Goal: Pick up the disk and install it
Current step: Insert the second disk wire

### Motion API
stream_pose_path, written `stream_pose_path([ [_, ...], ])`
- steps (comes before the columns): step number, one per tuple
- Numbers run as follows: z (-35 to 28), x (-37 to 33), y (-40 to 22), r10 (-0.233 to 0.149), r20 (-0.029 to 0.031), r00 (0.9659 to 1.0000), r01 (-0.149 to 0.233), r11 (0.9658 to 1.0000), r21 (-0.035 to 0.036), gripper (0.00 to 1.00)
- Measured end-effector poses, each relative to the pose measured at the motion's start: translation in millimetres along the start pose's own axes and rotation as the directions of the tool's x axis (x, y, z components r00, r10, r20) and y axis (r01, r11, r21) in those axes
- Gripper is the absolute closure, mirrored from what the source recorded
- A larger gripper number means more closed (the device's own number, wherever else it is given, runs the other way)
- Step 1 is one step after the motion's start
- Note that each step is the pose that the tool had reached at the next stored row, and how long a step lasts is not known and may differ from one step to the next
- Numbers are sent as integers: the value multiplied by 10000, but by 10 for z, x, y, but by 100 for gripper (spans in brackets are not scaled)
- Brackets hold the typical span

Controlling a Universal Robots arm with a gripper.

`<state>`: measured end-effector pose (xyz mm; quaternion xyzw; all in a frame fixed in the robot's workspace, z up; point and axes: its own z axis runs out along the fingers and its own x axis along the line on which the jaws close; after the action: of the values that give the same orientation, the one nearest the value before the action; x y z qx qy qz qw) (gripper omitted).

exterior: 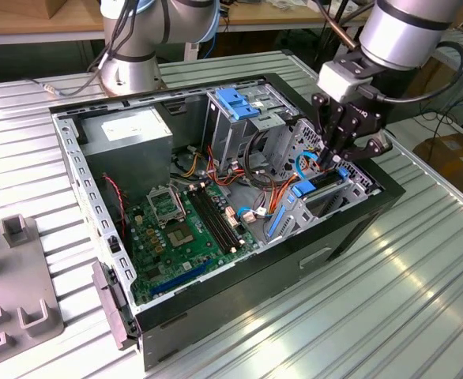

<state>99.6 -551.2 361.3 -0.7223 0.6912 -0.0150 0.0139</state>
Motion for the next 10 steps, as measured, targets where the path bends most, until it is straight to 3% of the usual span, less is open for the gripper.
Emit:
stream_pose_path([
  [6, 23, 101, 24, 12, 354, 9994, -15, 9999, 100, 84],
  [10, 55, 123, 26, 16, 457, 9990, -21, 9999, 109, 84],
])
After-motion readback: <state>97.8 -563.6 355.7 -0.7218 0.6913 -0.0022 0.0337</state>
